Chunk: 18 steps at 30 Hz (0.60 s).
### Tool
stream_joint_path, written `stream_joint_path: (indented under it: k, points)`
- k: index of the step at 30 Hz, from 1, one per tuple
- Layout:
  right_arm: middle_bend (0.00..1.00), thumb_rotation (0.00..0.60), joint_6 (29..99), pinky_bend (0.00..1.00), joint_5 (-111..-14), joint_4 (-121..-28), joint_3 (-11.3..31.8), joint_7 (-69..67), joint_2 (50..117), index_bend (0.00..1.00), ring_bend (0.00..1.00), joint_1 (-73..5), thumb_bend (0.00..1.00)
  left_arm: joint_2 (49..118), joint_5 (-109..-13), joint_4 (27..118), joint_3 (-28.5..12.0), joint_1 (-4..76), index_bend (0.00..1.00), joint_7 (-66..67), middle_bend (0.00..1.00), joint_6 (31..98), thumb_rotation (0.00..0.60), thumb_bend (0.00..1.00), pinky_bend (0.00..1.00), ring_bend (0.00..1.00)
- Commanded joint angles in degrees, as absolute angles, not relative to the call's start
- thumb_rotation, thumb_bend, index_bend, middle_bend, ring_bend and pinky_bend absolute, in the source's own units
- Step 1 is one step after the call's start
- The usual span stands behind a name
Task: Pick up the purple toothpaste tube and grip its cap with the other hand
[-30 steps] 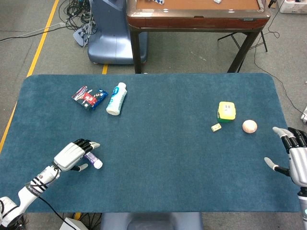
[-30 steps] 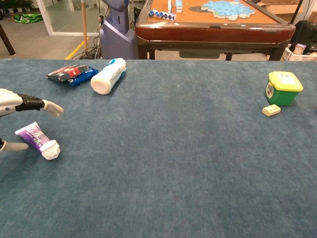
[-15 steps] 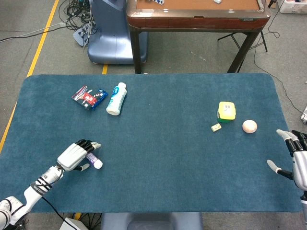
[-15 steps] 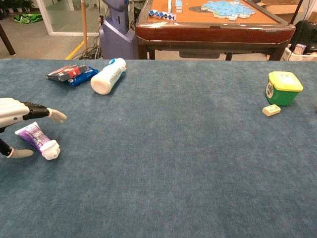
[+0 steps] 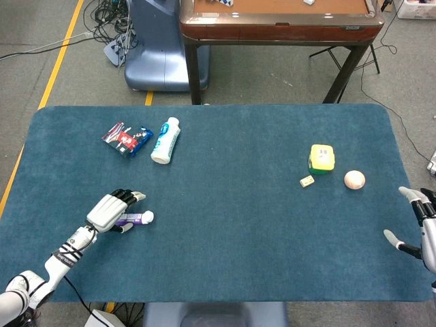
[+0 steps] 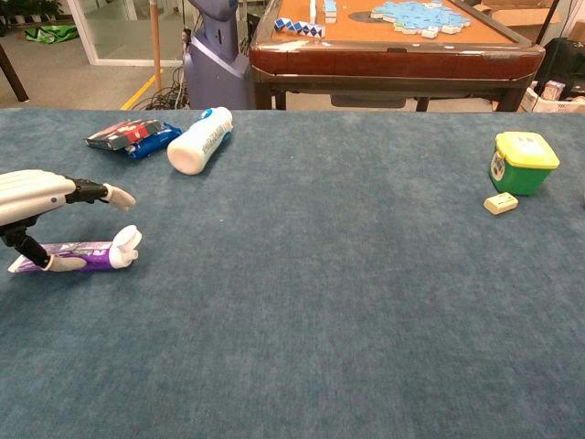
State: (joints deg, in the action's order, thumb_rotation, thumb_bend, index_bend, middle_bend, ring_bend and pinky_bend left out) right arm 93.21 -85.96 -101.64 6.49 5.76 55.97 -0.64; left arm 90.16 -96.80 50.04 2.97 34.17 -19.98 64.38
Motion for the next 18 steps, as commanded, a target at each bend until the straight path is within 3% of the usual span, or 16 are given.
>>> stream_joint_path:
  k: [1,8,18]
  points:
    - [0.25,0.600,93.26,0.16,-85.92,-101.38,6.47,5.34,56.02,0.19,0.16,-0.52,0.02,89.76,-96.46,50.79,3.05,34.23,0.18,-19.04,0.20,64.25,0.600,0.22,0.17,0.16]
    - [0.25,0.600,92.68,0.16,-85.92,-100.44,6.41,4.28,56.30,0.19,0.16,-0.65,0.02,86.24,-94.07,56.58,3.29,33.20,0.29,-13.73,0.25,62.68,0.600,0.22,0.17,0.16]
    - [0.25,0.600,92.59,0.16,-86.41,-99.72,6.41,3.47,56.58,0.19,0.16,-0.76,0.02,84.16,-89.85,62.39,2.33,32.04,0.32,-5.89,0.28,60.41,0.600,0.22,0.17,0.17]
